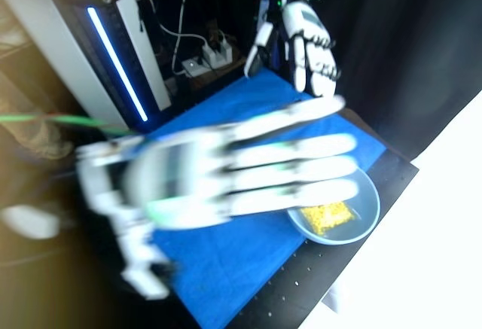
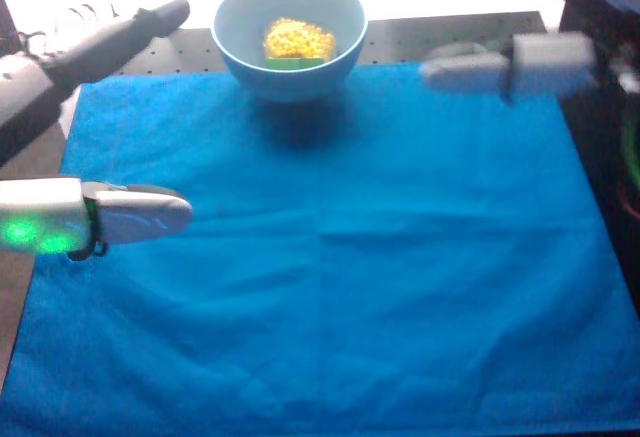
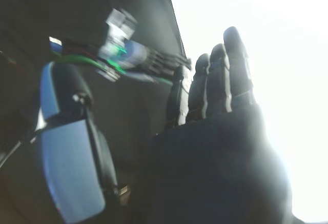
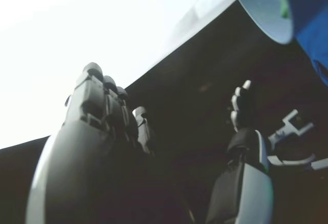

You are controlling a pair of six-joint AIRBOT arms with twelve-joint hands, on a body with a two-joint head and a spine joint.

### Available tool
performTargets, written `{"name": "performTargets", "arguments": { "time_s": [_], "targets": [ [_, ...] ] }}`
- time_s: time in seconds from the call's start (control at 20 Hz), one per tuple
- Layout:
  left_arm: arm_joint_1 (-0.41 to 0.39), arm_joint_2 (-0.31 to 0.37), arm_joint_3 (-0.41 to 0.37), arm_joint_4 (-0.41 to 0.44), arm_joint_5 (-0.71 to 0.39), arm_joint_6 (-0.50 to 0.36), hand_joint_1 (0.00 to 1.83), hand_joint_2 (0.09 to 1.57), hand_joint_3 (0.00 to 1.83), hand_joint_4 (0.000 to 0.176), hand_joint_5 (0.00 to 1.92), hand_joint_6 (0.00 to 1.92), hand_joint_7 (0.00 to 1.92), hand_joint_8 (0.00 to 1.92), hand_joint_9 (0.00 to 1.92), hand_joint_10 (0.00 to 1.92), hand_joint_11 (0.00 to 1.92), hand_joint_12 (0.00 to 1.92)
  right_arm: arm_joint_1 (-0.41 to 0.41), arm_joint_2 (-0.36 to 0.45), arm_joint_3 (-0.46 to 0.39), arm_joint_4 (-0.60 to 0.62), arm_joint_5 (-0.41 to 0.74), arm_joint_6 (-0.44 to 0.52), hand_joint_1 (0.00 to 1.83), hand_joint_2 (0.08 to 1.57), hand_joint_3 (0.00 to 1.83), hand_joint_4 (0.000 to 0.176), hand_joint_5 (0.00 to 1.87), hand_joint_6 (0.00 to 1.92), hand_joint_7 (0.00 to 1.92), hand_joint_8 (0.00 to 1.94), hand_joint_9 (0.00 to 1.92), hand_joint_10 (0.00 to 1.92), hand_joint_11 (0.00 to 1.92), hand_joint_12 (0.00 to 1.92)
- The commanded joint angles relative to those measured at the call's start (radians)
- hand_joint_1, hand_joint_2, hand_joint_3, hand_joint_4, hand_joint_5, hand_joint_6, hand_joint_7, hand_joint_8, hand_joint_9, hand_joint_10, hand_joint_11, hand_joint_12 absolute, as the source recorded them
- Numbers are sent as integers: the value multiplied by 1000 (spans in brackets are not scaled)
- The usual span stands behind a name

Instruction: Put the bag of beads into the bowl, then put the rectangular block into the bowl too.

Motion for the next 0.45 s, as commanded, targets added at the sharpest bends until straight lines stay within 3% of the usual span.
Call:
{"name": "performTargets", "arguments": {
  "time_s": [0.0, 0.05, 0.1, 0.15, 0.2, 0.35, 0.4],
  "targets": [
    [17, 17, -12, -49, -213, 7, 622, 879, 0, 137, 19, 0, 0, 0, 2, 0, 0, 112, -31, 29, -38, 72, 194, 1, 838, 860, 9, 176, 0, 0, 0, 0, 0, 0, 0, 0],
    [43, 24, -25, -68, -246, 14, 624, 905, 5, 110, 8, 1, 0, 0, 1, 0, 0, 22, -73, 55, -74, 109, 237, 1, 802, 814, 0, 176, 0, 0, 4, 2, 0, 0, 0, 0],
    [90, 30, -46, -99, -299, 22, 624, 910, 7, 104, 5, 1, 0, 0, 1, 0, 0, 4, -145, 93, -129, 160, 299, 1, 794, 805, 0, 176, 0, 0, 6, 2, 0, 0, 0, 0],
    [113, 31, -54, -114, -323, 22, 624, 912, 7, 103, 5, 1, 0, 0, 1, 0, 0, 0, -179, 108, -152, 185, 325, 1, 793, 802, 0, 176, 0, 0, 6, 2, 0, 0, 0, 0],
    [145, 31, -64, -133, -346, 22, 616, 907, 5, 129, 9, 3, 0, 0, 0, 0, 0, 0, -226, 125, -180, 213, 353, 1, 783, 820, 0, 176, 0, 0, 0, 0, 0, 0, 0, 0],
    [184, 31, -76, -172, -381, 22, 603, 905, 2, 108, 37, 11, 0, 0, 0, 0, 25, 12, -335, 148, -227, 288, 401, 1, 803, 860, 12, 176, 0, 0, 0, 0, 0, 0, 0, 0],
    [184, 32, -76, -172, -379, 22, 604, 909, 4, 127, 38, 10, 0, 0, 0, 0, 4, 2, -353, 150, -233, 302, 405, 1, 800, 854, 8, 176, 0, 0, 0, 0, 0, 0, 0, 0]
  ]
}}
